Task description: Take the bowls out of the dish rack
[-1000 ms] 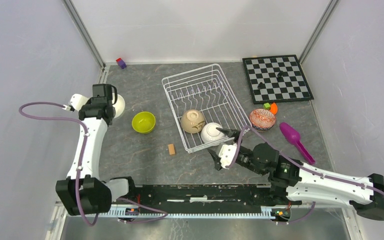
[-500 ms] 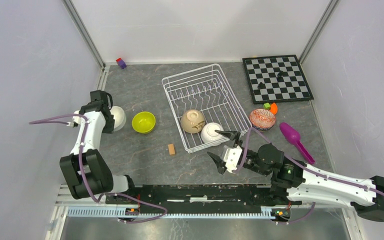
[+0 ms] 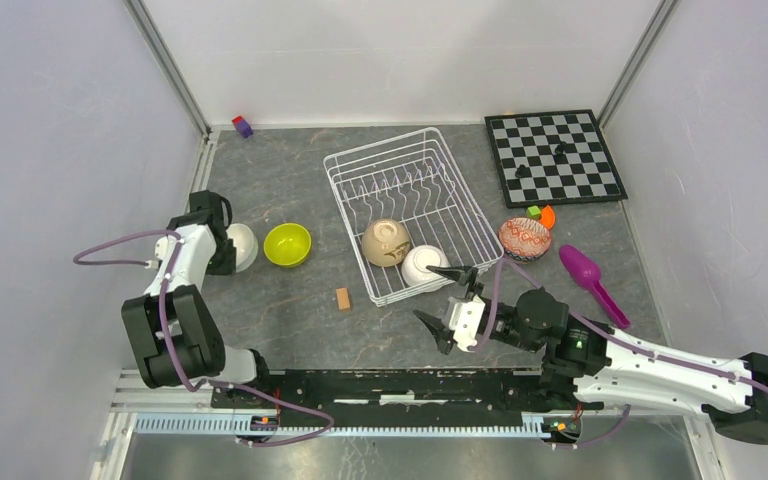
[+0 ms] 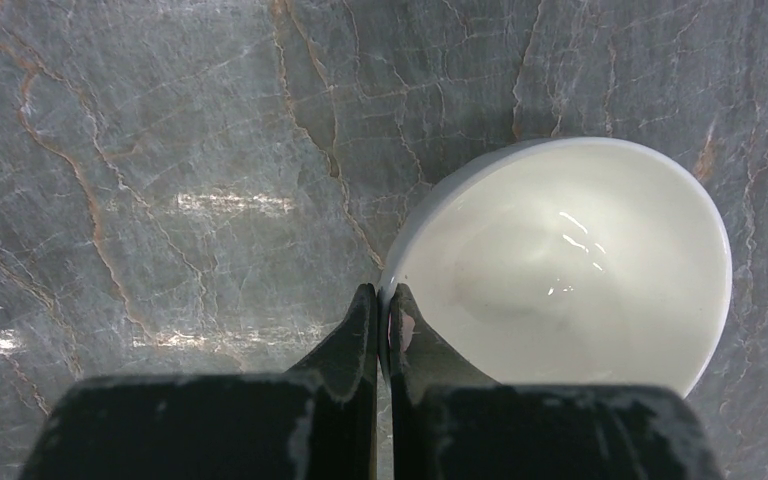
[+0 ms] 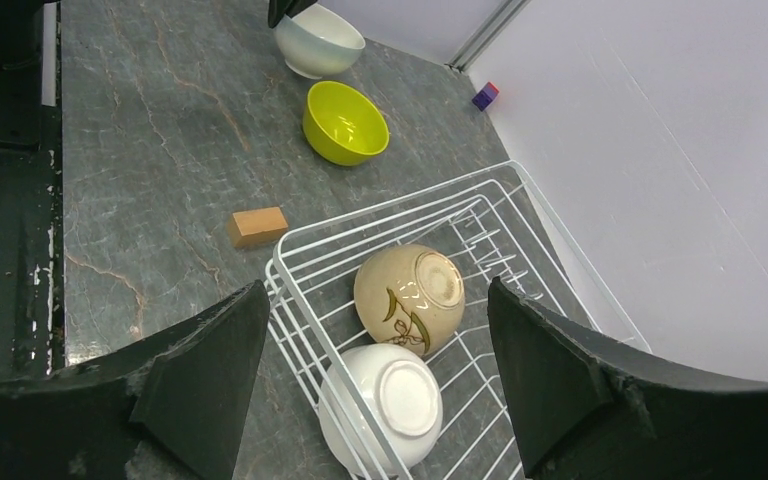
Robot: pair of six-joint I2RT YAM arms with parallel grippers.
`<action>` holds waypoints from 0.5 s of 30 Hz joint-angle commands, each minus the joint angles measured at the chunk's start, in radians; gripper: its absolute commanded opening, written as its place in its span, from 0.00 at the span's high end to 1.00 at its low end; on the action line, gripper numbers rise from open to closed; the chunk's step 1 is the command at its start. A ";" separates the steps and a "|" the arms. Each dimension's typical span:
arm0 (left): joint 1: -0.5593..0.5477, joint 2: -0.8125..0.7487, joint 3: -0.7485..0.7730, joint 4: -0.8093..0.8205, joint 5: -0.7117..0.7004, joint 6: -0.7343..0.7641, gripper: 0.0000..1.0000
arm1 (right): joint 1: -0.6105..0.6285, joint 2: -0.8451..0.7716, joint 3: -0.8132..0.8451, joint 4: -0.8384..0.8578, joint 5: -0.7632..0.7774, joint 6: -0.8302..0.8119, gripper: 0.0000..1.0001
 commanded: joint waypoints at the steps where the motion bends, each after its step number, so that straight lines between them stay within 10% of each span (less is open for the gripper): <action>1: 0.007 0.015 0.006 0.039 -0.018 -0.049 0.97 | 0.005 -0.008 -0.009 0.026 -0.019 -0.006 0.14; 15: 0.010 0.033 0.032 0.051 0.014 0.010 0.64 | 0.006 -0.013 -0.018 0.024 -0.005 0.009 0.14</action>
